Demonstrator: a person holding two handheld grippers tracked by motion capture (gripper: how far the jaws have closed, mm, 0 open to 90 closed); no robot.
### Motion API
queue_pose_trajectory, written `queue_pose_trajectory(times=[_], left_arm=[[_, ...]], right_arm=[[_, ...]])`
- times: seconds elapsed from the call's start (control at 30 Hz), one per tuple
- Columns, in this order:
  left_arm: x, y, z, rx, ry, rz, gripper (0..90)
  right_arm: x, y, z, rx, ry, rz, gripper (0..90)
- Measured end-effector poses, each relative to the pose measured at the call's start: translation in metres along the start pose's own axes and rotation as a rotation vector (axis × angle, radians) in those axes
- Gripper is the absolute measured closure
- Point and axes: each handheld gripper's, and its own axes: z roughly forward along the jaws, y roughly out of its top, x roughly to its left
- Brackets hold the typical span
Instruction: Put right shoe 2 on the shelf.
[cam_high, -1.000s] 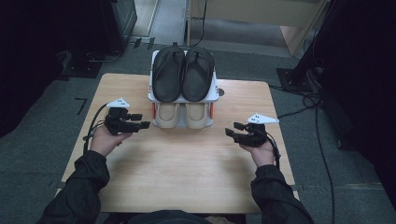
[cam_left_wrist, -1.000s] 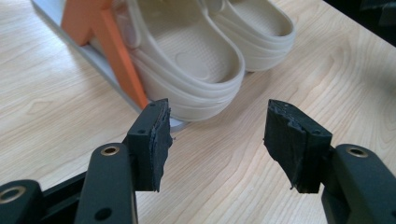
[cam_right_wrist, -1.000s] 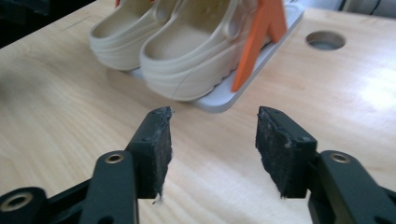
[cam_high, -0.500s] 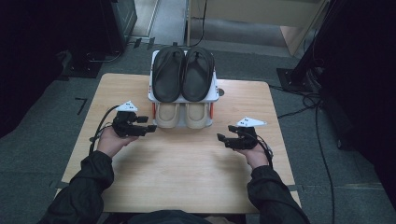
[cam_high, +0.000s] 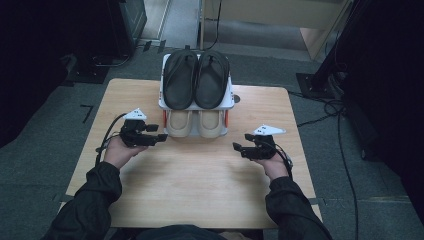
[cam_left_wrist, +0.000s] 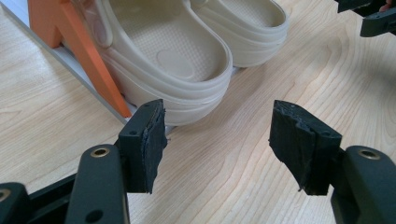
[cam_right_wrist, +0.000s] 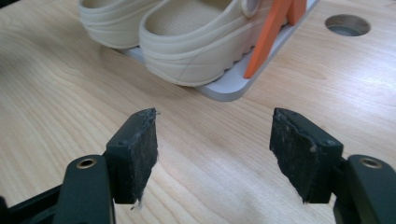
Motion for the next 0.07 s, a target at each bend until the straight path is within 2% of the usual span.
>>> queue_pose_trajectory(times=[0.07], left_arm=[[-0.0022, 0.0001, 0.0015, 0.002, 0.011, 0.008, 35.0]], right_arm=[[-0.0005, -0.0004, 0.0005, -0.003, -0.011, -0.014, 31.1]])
